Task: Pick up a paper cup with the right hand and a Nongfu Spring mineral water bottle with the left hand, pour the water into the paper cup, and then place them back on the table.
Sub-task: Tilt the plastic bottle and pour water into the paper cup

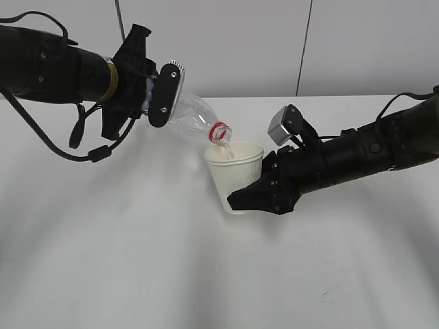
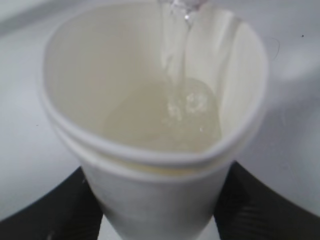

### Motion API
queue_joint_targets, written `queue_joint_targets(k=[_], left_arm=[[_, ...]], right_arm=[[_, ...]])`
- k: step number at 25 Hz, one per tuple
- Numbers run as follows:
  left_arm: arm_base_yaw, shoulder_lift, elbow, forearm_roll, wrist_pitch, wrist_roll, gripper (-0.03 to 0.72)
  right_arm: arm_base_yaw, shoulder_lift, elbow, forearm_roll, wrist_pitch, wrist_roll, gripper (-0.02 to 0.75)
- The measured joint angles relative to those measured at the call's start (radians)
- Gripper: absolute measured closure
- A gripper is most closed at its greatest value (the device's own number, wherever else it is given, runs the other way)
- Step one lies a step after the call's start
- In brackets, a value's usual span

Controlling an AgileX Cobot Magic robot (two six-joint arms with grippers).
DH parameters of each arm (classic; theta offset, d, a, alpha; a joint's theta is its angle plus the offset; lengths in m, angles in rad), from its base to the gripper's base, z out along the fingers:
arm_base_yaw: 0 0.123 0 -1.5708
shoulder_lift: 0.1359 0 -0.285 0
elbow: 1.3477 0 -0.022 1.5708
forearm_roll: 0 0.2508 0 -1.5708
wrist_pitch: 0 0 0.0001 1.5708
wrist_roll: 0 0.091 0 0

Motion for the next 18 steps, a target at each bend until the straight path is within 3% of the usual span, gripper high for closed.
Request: queue_joint_targets(k=[18], left_arm=[[0.0, 0.0, 0.0, 0.0, -0.013, 0.0, 0.386]], right_arm=[[0.0, 0.0, 0.0, 0.0, 0.0, 0.0, 0.302]])
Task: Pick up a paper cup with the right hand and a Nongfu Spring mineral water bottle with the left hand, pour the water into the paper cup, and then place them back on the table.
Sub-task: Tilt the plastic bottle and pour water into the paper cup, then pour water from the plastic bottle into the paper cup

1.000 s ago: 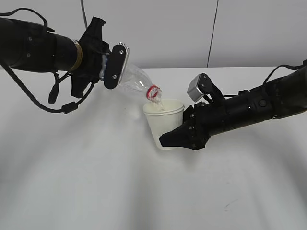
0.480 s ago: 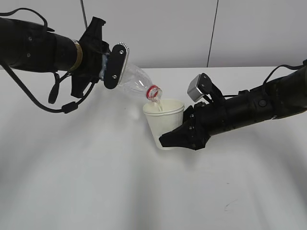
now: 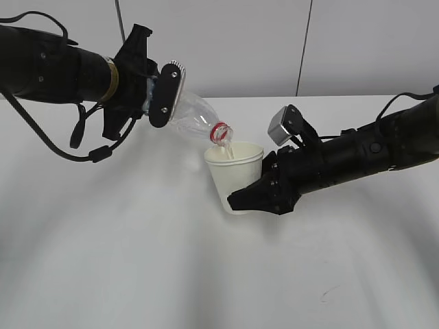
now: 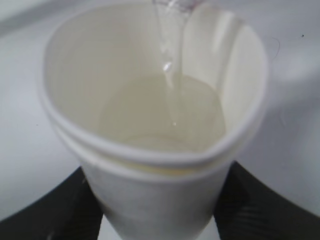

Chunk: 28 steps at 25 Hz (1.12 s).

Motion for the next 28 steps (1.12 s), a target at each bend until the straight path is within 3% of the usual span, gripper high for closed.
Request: queue_joint_targets(k=[28], left_arm=[[0.0, 0.0, -0.002, 0.0, -0.002, -0.001, 0.386]], right_arm=[[0.0, 0.0, 0.0, -0.005, 0.0, 0.0, 0.302]])
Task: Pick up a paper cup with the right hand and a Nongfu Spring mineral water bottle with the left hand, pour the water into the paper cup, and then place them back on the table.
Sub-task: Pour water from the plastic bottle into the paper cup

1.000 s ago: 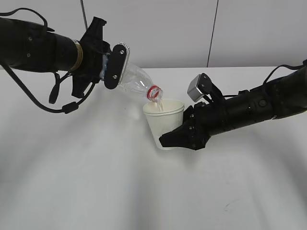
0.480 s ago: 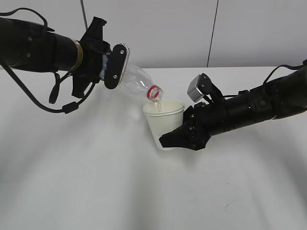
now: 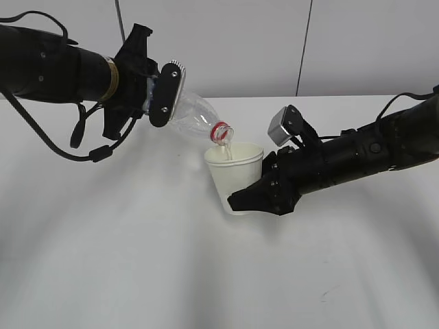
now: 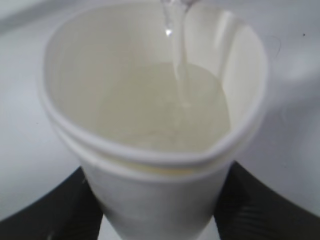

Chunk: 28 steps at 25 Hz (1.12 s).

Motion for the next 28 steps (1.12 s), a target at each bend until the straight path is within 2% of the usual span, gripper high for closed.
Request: queue_joint_targets(k=[28], left_arm=[[0.0, 0.0, 0.0, 0.002, -0.001, 0.0, 0.386]], right_arm=[[0.0, 0.0, 0.0, -0.002, 0.0, 0.0, 0.302]])
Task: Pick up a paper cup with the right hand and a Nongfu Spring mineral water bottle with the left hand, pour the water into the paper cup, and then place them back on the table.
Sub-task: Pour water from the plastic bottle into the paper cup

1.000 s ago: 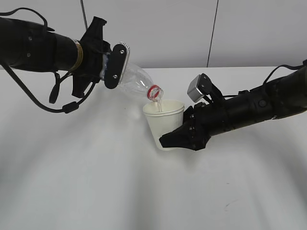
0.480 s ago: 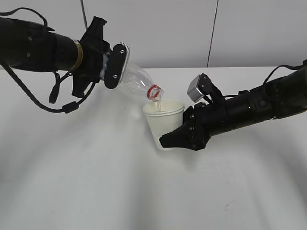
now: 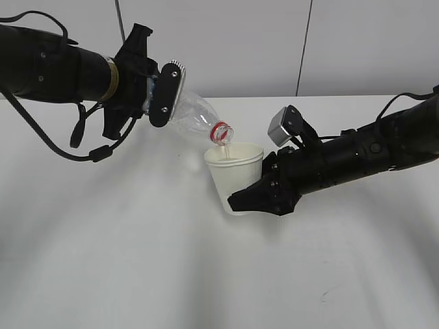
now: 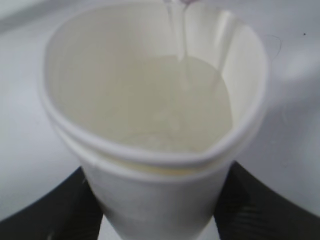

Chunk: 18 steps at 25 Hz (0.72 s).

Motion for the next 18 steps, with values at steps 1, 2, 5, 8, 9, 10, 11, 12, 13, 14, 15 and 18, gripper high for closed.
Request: queue_joint_targets(k=[1, 2, 5, 8, 9, 10, 11, 12, 13, 14, 15, 18], left_arm=[[0.0, 0.0, 0.0, 0.001, 0.0, 0.0, 0.386], [0.0, 0.0, 0.0, 0.001, 0.0, 0.0, 0.386], [0.0, 0.0, 0.0, 0.005, 0.0, 0.0, 0.386], [0.0, 0.0, 0.0, 0.02, 0.0, 0.0, 0.386], [0.0, 0.0, 0.0, 0.024, 0.0, 0.0, 0.386], [0.0, 0.0, 0.0, 0.026, 0.0, 0.0, 0.386], [0.0, 0.0, 0.0, 0.027, 0.0, 0.0, 0.386], [0.0, 0.0, 0.0, 0.028, 0.0, 0.0, 0.386], [0.0, 0.0, 0.0, 0.029, 0.0, 0.0, 0.386], [0.0, 0.0, 0.0, 0.03, 0.0, 0.0, 0.386], [0.0, 0.0, 0.0, 0.031, 0.0, 0.0, 0.386], [0.0, 0.0, 0.0, 0.031, 0.0, 0.0, 0.386]], right_arm=[[0.0, 0.0, 0.0, 0.0, 0.0, 0.0, 0.302], [0.0, 0.0, 0.0, 0.0, 0.0, 0.0, 0.302], [0.0, 0.0, 0.0, 0.0, 0.0, 0.0, 0.302], [0.0, 0.0, 0.0, 0.0, 0.0, 0.0, 0.302], [0.0, 0.0, 0.0, 0.0, 0.0, 0.0, 0.302], [0.0, 0.0, 0.0, 0.0, 0.0, 0.0, 0.302], [0.0, 0.0, 0.0, 0.0, 0.0, 0.0, 0.302], [0.0, 0.0, 0.0, 0.0, 0.0, 0.0, 0.302], [0.0, 0.0, 0.0, 0.0, 0.0, 0.0, 0.302], [0.0, 0.0, 0.0, 0.0, 0.0, 0.0, 0.302], [0.0, 0.0, 0.0, 0.0, 0.0, 0.0, 0.302], [0.0, 0.0, 0.0, 0.0, 0.0, 0.0, 0.302]])
